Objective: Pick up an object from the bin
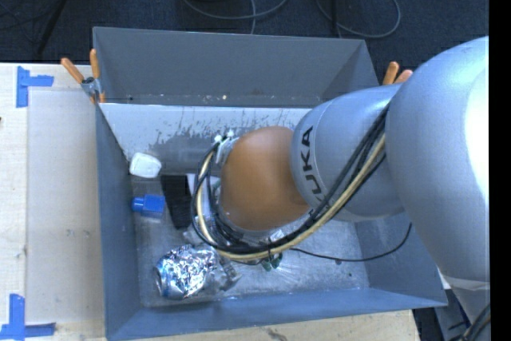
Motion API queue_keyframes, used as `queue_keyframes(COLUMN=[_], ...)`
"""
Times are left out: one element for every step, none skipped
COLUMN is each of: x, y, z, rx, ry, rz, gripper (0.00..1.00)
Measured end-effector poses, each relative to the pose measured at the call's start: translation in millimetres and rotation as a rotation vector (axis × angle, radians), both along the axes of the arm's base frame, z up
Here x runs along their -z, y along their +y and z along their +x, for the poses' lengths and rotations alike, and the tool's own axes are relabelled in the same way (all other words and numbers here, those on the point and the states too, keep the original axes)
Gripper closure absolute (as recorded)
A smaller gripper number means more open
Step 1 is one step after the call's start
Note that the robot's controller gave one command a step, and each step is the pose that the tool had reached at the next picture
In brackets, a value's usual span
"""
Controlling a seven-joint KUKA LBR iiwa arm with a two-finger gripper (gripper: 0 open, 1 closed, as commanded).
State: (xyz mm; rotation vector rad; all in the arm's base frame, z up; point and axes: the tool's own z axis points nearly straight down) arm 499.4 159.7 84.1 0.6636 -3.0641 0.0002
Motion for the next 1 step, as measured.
queue_keyframes(x=[-21.3], y=[0.0], z=[-1.6], rx=[0.001], ry=[0.004], rz=[-0.001], gripper=[1.00])
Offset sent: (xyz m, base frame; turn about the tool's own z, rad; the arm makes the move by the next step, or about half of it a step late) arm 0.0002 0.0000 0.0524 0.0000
